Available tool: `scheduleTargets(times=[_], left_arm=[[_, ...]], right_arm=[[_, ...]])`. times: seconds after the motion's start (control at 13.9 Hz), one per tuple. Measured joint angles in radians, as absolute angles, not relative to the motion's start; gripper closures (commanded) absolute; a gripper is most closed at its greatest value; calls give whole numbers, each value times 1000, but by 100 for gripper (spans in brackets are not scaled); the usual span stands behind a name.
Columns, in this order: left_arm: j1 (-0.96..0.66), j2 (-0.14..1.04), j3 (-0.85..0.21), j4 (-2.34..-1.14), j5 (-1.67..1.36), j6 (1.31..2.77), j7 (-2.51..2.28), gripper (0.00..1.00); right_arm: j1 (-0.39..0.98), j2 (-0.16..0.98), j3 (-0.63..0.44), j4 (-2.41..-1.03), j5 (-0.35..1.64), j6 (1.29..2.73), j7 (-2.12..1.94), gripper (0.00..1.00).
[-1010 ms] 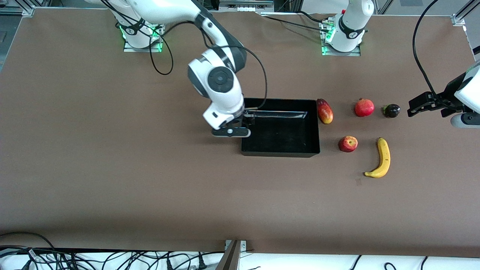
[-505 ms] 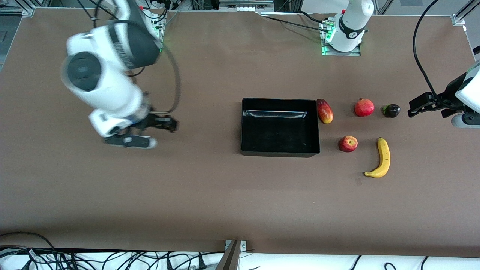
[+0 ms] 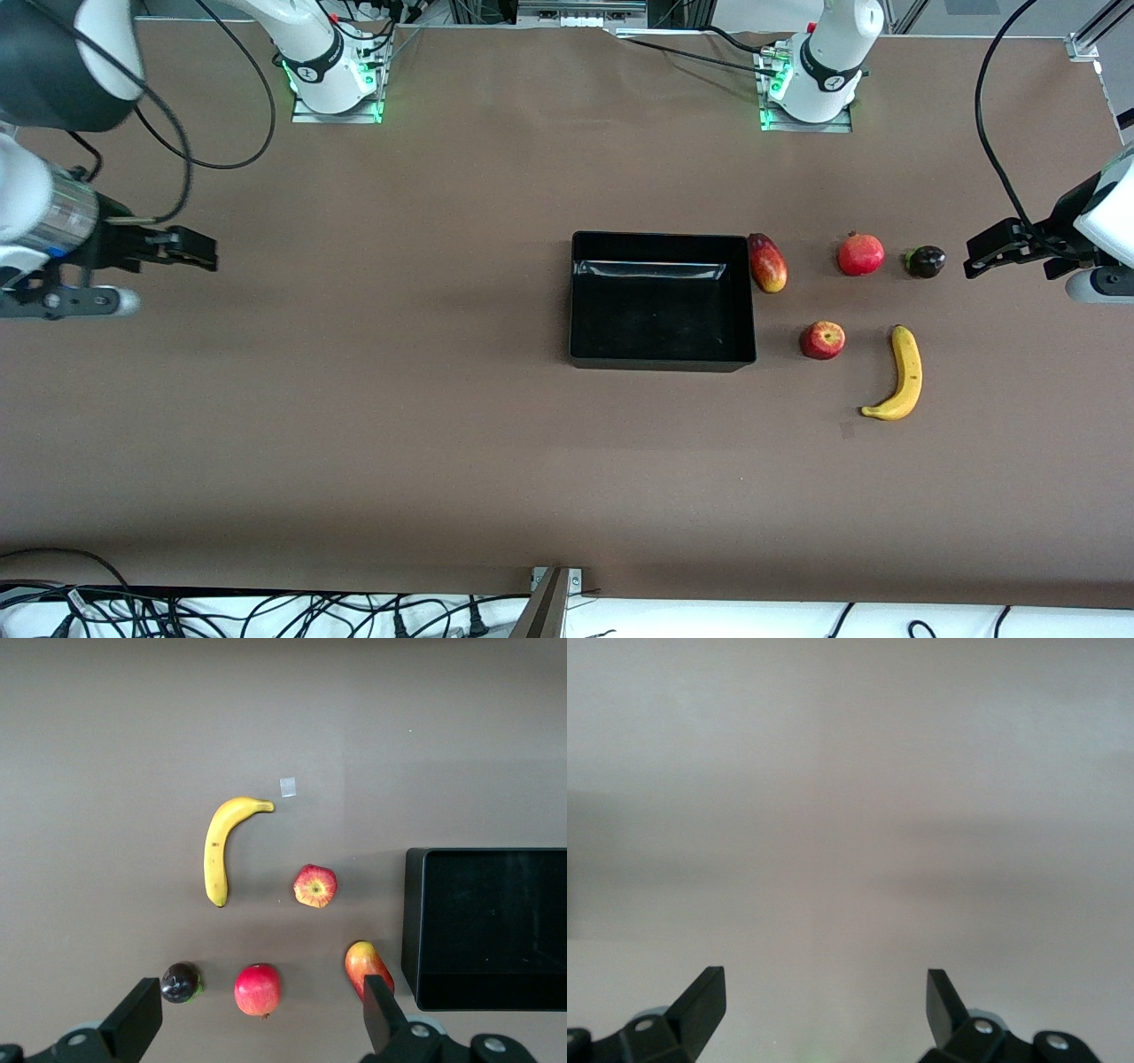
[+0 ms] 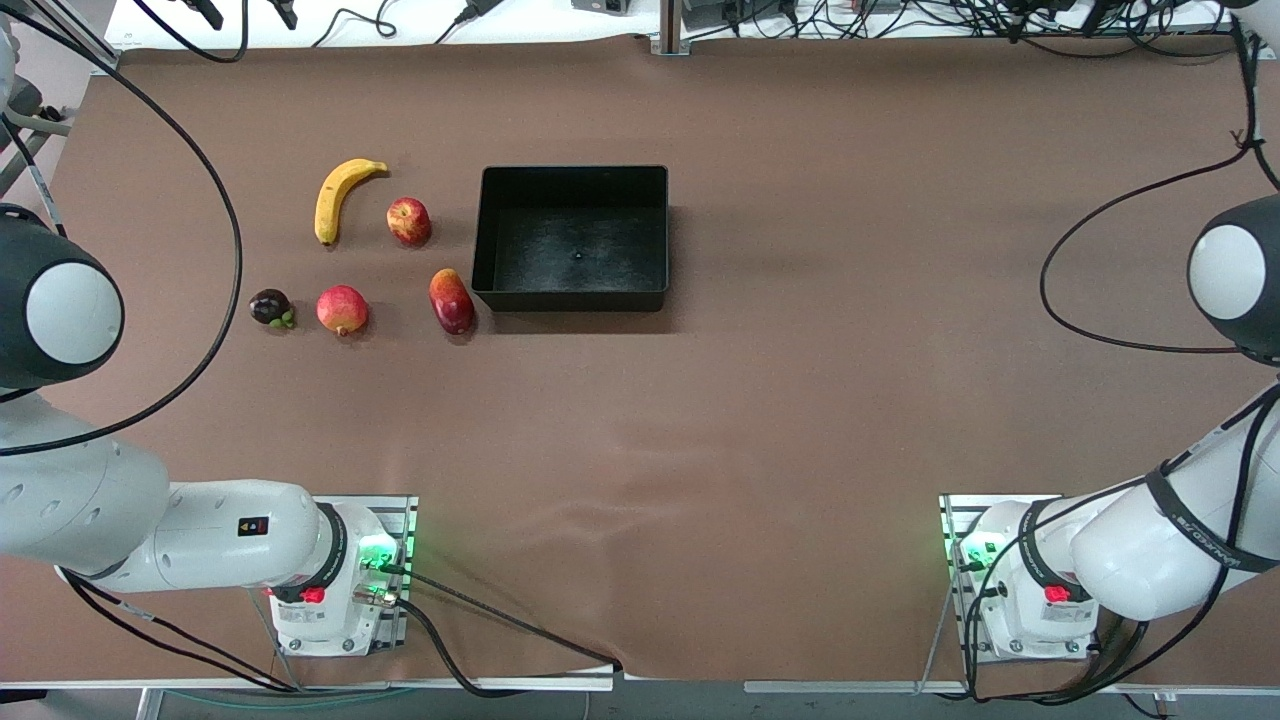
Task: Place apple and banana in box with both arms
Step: 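Release the box and withdraw the right gripper away from it, then move the left gripper toward the small red-yellow apple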
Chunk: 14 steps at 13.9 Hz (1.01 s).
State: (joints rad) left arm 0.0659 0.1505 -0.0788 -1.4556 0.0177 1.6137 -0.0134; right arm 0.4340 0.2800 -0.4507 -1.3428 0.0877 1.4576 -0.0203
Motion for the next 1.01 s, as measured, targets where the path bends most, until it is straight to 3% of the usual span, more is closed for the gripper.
scheduleTargets(times=[0.5,0.72,1.01], left_arm=[[60,170,-81,-1446,21,1645,-14,0],[64,170,-79,-1437,21,1645,-13,0],[65,169,-80,-1434,21,1596,-13,0]], right_arm=[[44,89,-102,-1560,-3,1528,-41,0],[10,13,-52,-1614,-27,1573,-40,0],[8,8,-39,-1623,-8,1580,-38,0]])
